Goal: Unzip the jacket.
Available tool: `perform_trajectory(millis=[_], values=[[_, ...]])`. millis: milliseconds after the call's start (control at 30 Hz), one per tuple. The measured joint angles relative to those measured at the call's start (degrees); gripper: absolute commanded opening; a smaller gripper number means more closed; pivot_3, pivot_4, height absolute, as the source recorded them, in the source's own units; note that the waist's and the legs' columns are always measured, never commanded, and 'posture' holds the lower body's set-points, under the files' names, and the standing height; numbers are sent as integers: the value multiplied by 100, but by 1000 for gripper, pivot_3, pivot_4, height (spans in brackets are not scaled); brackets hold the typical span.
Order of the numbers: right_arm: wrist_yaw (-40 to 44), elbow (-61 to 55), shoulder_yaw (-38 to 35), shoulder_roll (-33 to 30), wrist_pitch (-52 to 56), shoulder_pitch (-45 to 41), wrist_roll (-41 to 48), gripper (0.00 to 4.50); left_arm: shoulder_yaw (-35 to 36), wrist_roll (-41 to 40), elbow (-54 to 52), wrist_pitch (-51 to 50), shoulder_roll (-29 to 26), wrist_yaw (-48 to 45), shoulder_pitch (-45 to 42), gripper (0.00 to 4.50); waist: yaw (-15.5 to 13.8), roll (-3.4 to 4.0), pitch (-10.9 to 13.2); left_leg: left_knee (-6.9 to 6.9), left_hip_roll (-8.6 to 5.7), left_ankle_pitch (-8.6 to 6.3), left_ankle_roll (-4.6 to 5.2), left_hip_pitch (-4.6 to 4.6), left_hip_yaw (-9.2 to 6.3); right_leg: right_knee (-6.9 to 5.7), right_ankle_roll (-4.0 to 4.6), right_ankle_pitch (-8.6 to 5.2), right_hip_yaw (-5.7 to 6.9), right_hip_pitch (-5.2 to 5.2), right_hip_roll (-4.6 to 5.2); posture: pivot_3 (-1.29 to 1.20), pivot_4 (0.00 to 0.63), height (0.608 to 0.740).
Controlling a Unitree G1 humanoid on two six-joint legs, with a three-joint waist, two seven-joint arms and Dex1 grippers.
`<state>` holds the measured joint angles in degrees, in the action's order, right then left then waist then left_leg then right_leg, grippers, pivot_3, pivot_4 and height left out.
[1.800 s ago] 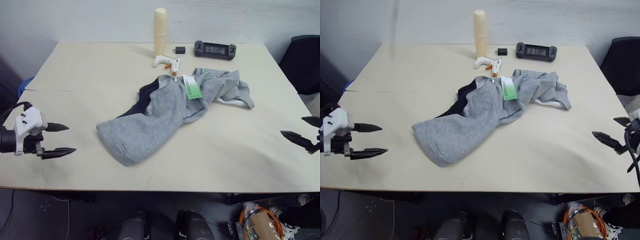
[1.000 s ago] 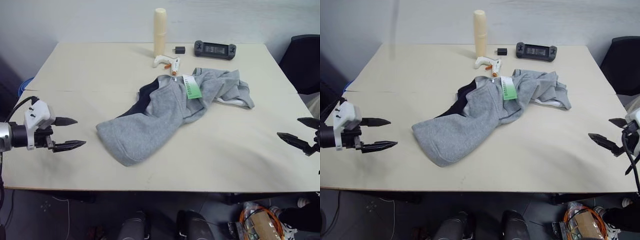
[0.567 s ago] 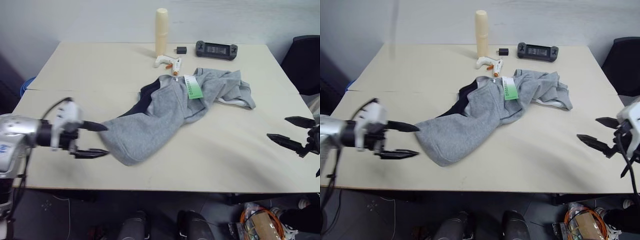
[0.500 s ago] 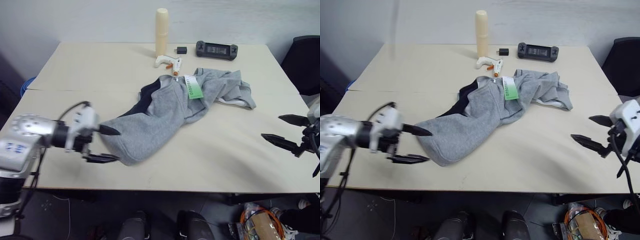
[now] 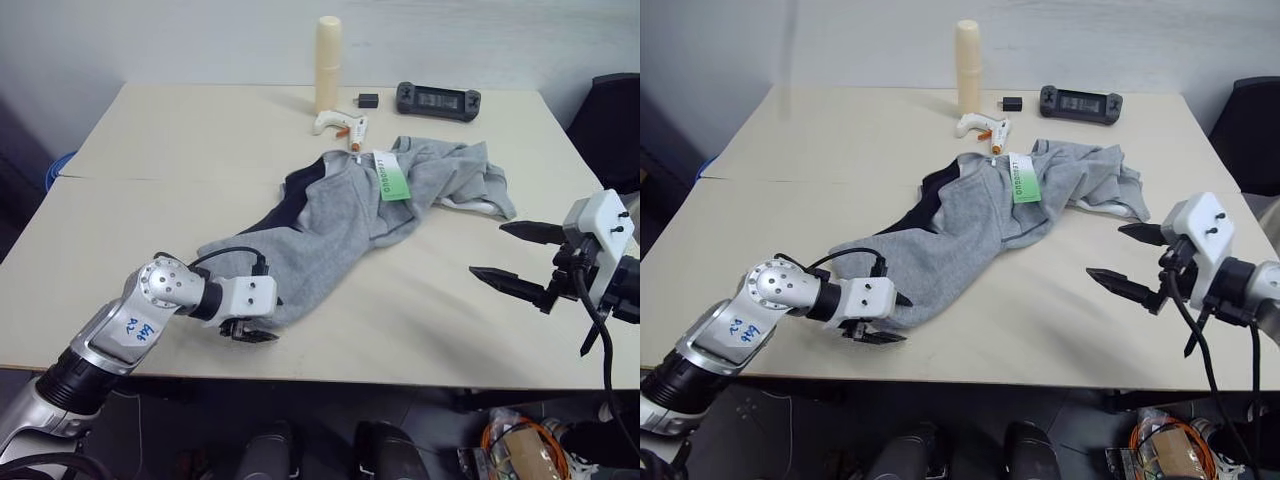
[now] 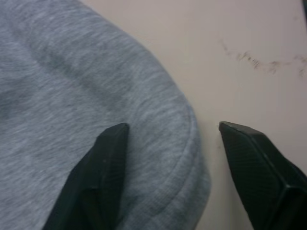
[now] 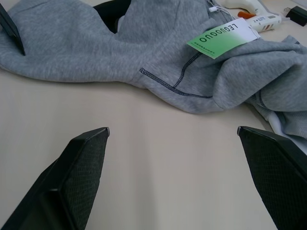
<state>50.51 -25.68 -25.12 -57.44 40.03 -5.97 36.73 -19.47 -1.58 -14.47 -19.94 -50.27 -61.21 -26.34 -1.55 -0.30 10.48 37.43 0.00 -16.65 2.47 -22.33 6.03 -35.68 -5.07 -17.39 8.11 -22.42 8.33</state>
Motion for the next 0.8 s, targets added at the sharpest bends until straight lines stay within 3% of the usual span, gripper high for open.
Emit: perform_trajectory(millis=[67, 233, 400, 567, 667, 800], values=[[5, -121, -12, 0, 37, 127, 56, 4500, 19, 70, 96, 58, 56, 85, 0, 1490, 0, 0, 0, 2, 0, -2, 4, -1, 0, 1, -1, 1, 1, 0, 0, 0, 150, 740], [107, -144, -57, -1, 86, 286, 186, 4500, 47, 145, 232, 190, 139, 140, 0, 124, 4, 0, 0, 4, 0, -3, 5, 1, 1, -1, -2, 1, 0, 1, 0, 0, 150, 740], [276, -151, -133, -27, 132, 246, 351, 4500, 174, 153, 349, 468, 73, 103, 150, 54, 28, 0, 0, 2, 5, -3, 5, 3, 3, 0, -2, 1, 0, 1, -1, 0, 150, 740], [480, -204, -222, -142, 169, 228, 529, 4500, 490, 159, 466, 841, -383, 59, 479, 54, 58, 0, 0, -4, 11, -4, 3, 12, 7, 0, -2, 1, -3, 1, -3, 0, 150, 740], [676, -393, -237, -230, 292, 253, 806, 4500, 811, 155, 975, 1637, -969, -76, 732, 54, 133, 1, -1, -13, 19, -7, -2, 19, 11, 2, -2, 1, -4, 0, -4, 0, 150, 740], [875, -546, -235, -262, 342, 329, 950, 4500, 1017, 227, 2507, 3229, -1525, -223, 645, 54, 183, 2, -1, -19, 26, -12, -8, 23, 18, 1, 0, 0, -9, -7, -8, 0, 150, 740]])
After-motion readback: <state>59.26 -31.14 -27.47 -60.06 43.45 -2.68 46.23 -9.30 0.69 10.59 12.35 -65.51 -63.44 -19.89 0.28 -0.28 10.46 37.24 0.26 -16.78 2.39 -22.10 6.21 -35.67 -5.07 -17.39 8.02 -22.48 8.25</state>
